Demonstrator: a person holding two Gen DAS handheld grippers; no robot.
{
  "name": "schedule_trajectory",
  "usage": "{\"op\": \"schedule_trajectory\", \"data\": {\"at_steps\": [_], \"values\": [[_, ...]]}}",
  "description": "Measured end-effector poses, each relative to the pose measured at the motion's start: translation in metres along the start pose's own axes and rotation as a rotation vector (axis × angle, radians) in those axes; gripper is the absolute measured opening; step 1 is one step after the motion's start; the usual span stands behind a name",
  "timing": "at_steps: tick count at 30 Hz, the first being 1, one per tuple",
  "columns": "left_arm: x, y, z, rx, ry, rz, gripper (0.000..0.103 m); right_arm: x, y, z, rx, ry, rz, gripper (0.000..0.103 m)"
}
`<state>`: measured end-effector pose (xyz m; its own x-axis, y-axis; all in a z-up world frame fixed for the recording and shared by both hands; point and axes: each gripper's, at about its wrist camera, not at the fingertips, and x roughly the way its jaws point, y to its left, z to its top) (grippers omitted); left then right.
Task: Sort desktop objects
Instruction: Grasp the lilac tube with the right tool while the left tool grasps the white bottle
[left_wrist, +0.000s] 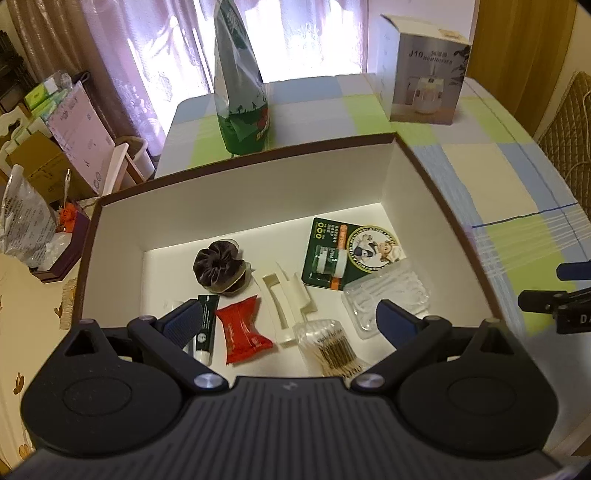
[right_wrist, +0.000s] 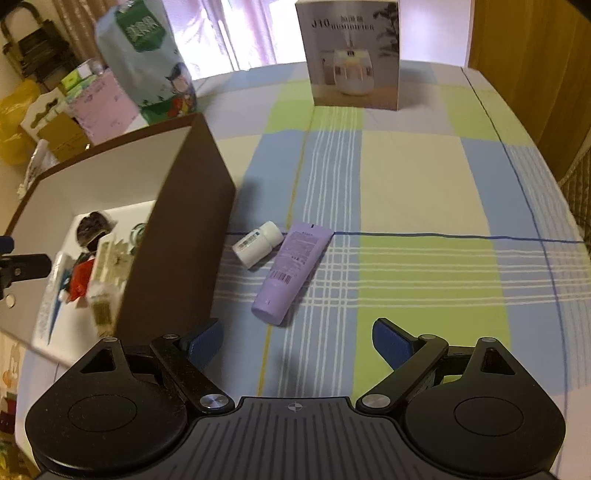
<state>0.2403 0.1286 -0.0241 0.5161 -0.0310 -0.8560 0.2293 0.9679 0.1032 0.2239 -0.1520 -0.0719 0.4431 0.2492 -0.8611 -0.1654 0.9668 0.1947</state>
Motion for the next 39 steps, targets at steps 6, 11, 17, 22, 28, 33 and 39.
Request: {"op": "schedule_trajectory", "data": {"at_steps": [6, 11, 17, 22, 28, 33, 39], "values": [[0.027, 0.016, 0.011, -0.009, 0.036, -0.008, 0.099, 0.035, -0.008, 0.009, 0.058, 0.038, 0.025, 0.073], [0.042, 0.024, 0.018, -0.020, 0.050, -0.009, 0.099, 0.052, -0.011, 0.018, 0.073, 0.029, 0.054, 0.067], [0.052, 0.028, 0.021, -0.045, 0.069, -0.005, 0.099, 0.074, -0.015, 0.029, 0.043, 0.027, 0.029, 0.040], [0.050, 0.022, 0.019, -0.048, 0.068, -0.015, 0.098, 0.072, -0.024, 0.028, -0.024, 0.048, -0.017, 0.034], [0.038, 0.001, 0.017, -0.004, 0.045, -0.047, 0.095, 0.049, -0.064, 0.007, -0.027, 0.056, -0.046, 0.034], [0.023, -0.029, 0.022, 0.091, 0.009, -0.095, 0.095, 0.022, -0.110, -0.020, -0.002, 0.067, -0.055, 0.034], [0.002, -0.078, 0.042, 0.380, -0.032, -0.199, 0.095, -0.005, -0.147, -0.050, 0.041, 0.074, -0.052, 0.034]]}}
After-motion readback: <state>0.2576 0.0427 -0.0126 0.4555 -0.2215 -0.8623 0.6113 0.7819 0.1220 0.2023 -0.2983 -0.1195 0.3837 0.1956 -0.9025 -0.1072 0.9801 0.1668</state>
